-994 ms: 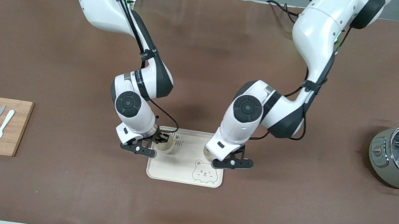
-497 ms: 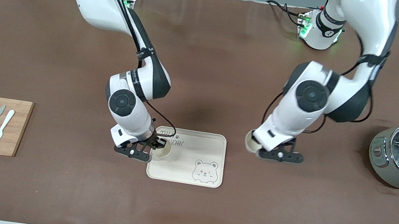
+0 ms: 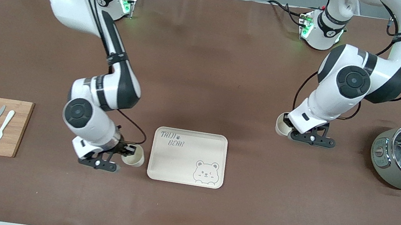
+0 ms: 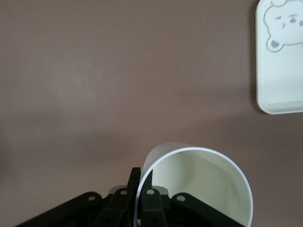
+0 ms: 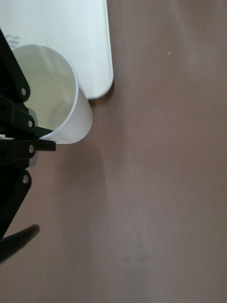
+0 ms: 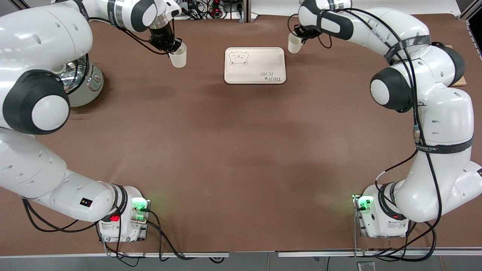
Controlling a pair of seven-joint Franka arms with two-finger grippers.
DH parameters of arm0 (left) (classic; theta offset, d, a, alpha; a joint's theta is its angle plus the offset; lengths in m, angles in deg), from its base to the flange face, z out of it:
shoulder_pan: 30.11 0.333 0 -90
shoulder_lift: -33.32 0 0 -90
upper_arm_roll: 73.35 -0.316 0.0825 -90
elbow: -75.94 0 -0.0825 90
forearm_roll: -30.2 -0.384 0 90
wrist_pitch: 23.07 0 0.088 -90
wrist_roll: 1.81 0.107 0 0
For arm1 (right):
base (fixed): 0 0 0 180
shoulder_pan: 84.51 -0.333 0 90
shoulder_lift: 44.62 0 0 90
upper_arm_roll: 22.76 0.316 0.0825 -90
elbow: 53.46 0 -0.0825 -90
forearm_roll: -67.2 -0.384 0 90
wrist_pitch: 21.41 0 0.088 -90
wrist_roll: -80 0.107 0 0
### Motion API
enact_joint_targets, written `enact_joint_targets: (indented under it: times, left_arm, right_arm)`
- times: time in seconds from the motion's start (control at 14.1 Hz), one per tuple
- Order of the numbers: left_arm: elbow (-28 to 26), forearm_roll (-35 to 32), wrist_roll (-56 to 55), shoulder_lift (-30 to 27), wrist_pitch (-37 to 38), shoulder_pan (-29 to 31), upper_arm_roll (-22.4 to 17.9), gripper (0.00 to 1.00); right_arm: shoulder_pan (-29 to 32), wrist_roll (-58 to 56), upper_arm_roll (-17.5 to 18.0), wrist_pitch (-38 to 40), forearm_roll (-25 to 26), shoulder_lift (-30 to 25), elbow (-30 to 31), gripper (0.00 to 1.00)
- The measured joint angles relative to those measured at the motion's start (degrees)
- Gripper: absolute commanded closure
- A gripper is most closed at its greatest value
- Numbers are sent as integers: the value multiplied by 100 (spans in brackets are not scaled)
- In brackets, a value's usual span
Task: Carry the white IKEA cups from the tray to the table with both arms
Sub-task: 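Carry the cups off the tray, each gripper moving outward, then lower the cups onto the table and open both grippers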
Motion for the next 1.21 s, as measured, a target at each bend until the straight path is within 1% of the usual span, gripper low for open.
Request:
enact_joint_targets:
  times: [0.21, 0.43, 0.64, 0.78, 0.92, 1.07, 1.21]
  left_arm:
    - [-528, 0, 260, -284, -274, 182, 1, 100]
    - [-1326, 0, 873, -529, -1020, 577, 0, 100]
    - [-1927, 0, 1262, -605, -1693, 927, 1, 100]
    - [-2229, 104, 1416, -571, -2197, 1056, 1, 100]
    - [-2485, 434, 1640, -491, -2602, 1067, 10, 100]
    - [-2648, 633, 1782, -427, -2787, 1066, 26, 100]
    - [-2738, 645, 1790, -404, -2884, 1066, 27, 100]
  right_arm:
    - [331, -689, -10, 22, 109, -6, -11, 100]
    - [661, -1081, -20, 115, 299, -10, -15, 100]
    - [926, -1395, -24, 189, 379, -11, -16, 100]
    - [1103, -1716, -30, 194, 383, -11, -16, 100]
    - [1351, -2093, -34, 208, 383, -11, -16, 100]
    - [1612, -2458, -33, 227, 383, -10, -14, 100]
    - [1830, -2779, -26, 251, 380, -10, -4, 100]
